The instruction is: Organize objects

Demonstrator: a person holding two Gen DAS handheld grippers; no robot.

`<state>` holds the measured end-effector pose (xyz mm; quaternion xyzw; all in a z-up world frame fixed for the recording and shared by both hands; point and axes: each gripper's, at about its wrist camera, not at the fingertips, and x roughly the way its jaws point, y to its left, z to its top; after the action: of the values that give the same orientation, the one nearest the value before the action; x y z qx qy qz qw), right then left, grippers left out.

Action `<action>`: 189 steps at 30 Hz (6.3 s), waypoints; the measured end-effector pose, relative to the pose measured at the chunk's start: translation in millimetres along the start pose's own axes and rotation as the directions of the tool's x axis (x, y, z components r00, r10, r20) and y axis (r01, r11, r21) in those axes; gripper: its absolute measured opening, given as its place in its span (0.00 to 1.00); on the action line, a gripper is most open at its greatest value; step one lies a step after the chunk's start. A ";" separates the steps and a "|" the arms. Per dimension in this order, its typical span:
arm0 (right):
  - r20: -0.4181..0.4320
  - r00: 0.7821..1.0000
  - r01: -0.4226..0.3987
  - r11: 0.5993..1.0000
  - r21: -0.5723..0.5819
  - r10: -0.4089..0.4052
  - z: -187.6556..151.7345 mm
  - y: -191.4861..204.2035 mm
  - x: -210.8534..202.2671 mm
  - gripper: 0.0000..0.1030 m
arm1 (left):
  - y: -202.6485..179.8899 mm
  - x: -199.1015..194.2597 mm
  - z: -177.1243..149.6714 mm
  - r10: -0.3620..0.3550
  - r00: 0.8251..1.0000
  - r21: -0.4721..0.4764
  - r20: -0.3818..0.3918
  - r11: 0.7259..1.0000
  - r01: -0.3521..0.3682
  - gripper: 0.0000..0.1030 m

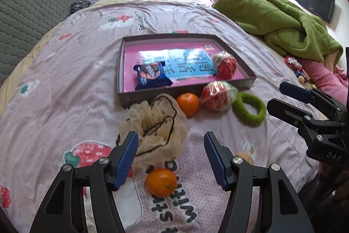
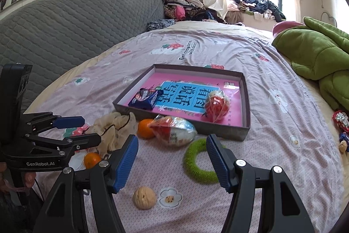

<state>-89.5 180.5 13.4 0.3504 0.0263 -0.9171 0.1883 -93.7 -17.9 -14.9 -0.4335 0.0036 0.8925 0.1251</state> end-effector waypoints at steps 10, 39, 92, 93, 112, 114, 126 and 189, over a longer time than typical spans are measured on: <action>-0.043 0.999 -0.023 0.999 -0.034 0.022 -19.7 12.9 1.3 0.63 | -2.3 3.3 -19.3 0.000 0.999 0.002 -0.040 1.000 0.001 0.62; -0.159 0.986 -0.066 0.995 -0.074 0.054 -53.8 34.4 12.1 0.63 | 1.8 11.9 -46.3 0.006 0.992 -0.022 -0.127 1.000 -0.009 0.63; -0.216 0.976 0.004 0.998 -0.059 -0.017 -75.5 39.3 45.0 0.60 | 10.5 36.7 -53.2 0.095 0.989 -0.051 -0.112 0.994 -0.102 0.62; -0.215 0.976 0.007 0.998 -0.070 -0.022 -76.1 41.0 45.3 0.59 | 10.7 36.5 -53.1 0.093 0.990 -0.051 -0.109 0.994 -0.099 0.62; -0.205 0.978 0.008 0.996 -0.089 -0.026 -79.1 43.1 44.9 0.41 | 9.9 39.5 -54.0 0.048 0.992 -0.045 -0.115 0.998 -0.053 0.40; -0.205 0.979 0.004 0.996 -0.093 -0.023 -79.3 43.3 44.7 0.39 | 10.5 39.6 -54.1 0.049 0.992 -0.044 -0.115 0.998 -0.054 0.39; -0.202 0.979 -0.011 0.996 -0.093 -0.008 -79.5 42.9 43.2 0.32 | 10.4 38.6 -54.1 0.045 0.992 -0.047 -0.114 0.998 -0.050 0.39; 0.014 1.000 -0.019 0.999 -0.048 0.019 -23.0 32.9 -10.3 0.32 | -25.5 -19.5 -4.7 0.045 0.995 0.010 0.087 0.999 -0.046 0.39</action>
<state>-55.9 157.5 5.6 0.3393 0.0436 -0.9169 0.2056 -72.7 2.0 -0.2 -0.3931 0.0135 0.9131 0.1073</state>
